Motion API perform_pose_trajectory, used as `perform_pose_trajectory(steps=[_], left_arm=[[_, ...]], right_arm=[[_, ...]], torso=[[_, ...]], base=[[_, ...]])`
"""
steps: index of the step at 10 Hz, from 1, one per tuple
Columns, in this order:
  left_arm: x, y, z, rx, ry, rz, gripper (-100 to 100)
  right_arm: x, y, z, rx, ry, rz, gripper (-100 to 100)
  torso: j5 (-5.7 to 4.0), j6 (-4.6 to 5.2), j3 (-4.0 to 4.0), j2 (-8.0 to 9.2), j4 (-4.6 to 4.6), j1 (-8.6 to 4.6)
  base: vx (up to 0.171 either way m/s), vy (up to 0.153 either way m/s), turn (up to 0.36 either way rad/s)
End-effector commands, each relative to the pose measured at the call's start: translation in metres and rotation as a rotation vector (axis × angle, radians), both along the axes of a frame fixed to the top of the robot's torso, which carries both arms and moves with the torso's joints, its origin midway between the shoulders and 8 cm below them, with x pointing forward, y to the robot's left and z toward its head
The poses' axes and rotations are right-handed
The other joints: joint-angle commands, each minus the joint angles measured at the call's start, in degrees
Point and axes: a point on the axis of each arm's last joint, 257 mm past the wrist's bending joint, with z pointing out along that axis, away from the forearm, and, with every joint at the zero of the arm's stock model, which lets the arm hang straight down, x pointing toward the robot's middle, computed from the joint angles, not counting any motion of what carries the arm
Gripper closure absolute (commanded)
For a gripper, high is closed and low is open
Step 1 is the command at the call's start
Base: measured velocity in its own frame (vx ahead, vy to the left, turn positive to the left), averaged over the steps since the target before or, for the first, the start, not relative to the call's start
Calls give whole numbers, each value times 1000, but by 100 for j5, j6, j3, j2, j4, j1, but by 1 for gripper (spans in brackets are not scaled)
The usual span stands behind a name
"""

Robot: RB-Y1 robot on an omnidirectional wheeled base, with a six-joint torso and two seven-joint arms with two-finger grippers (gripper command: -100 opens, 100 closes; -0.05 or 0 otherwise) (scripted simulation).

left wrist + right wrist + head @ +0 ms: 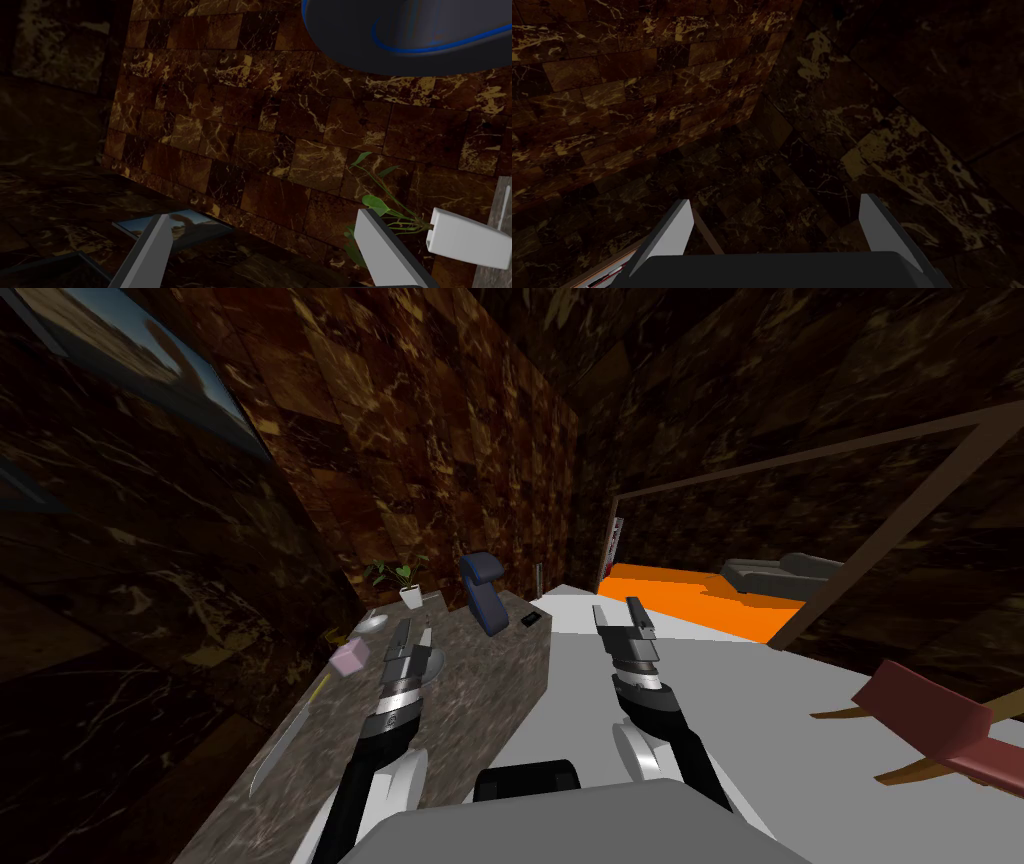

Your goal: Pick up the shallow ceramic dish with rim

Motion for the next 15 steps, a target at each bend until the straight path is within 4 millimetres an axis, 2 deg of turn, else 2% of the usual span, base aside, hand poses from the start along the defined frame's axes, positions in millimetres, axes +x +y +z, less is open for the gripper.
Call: perform_pose_trajectory(steps=[1,7,15], left_arm=[[1,-2,-1,12,14,-19,-100],[11,-2,-12,24,114,-72,-100],[24,11,-38,13,282,-68,-100]], right_arm=[[0,0,0,0,0,0,0],[0,0,0,0,0,0,0],[0,0,0,0,0,0,0]], torso=[[0,0,0,0,0,0],[-1,0,7,12,3,-3],[0,0,3,4,1,-1]], base=[[-9,-3,22],[-30,-12,25],[-14,-3,-9]])
